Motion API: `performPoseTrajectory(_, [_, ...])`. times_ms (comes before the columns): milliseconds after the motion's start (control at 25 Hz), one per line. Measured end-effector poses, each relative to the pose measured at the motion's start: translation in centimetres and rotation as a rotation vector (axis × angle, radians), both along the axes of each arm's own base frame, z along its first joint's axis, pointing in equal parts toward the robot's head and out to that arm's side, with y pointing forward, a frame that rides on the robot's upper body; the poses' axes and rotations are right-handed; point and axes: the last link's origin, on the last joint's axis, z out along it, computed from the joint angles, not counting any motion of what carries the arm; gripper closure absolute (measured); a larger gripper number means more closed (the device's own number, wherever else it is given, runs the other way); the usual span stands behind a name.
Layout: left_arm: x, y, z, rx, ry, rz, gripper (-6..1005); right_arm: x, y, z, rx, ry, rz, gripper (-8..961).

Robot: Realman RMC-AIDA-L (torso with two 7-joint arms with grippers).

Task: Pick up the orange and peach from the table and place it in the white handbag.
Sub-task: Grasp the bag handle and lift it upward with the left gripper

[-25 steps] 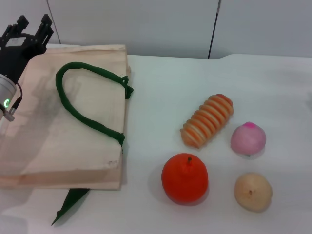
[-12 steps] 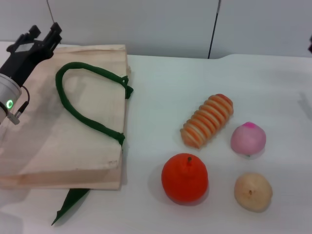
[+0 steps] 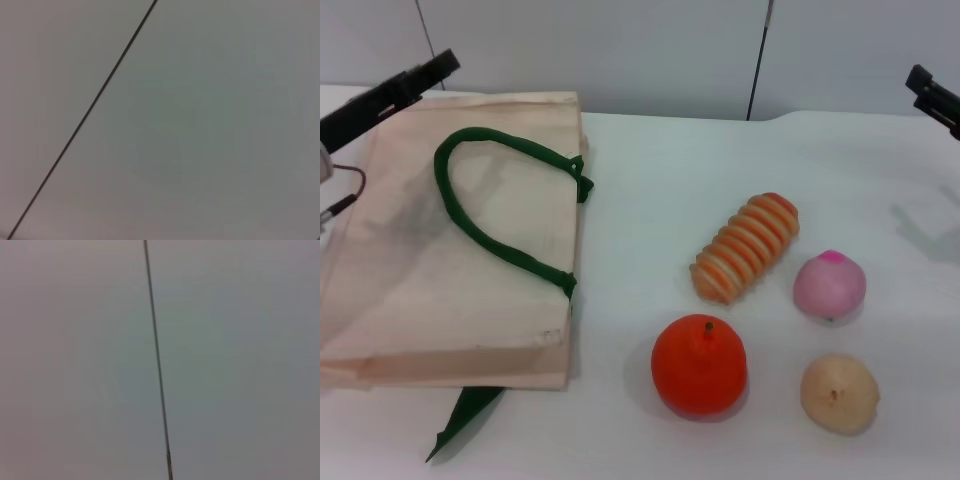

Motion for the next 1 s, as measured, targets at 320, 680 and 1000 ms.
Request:
performPoseTrajectory(320, [-0.1,0.1,0.9,-0.243,0.035,0.197,351,0.1,0.1,0.5,0.007,-0.013,-0.002,73])
performPoseTrajectory(680, [-0.3,-0.1,1.9,-0.354,0.155,0.353,351,0.9,0.4,0.5,0.016,-0.034,-0.052,74])
performPoseTrajectory(1000, [0.0,1.0,1.6,-0.376,0.247,0.400,352,0.7,0.7,0.5,0.020,-0.032,-0.059,75])
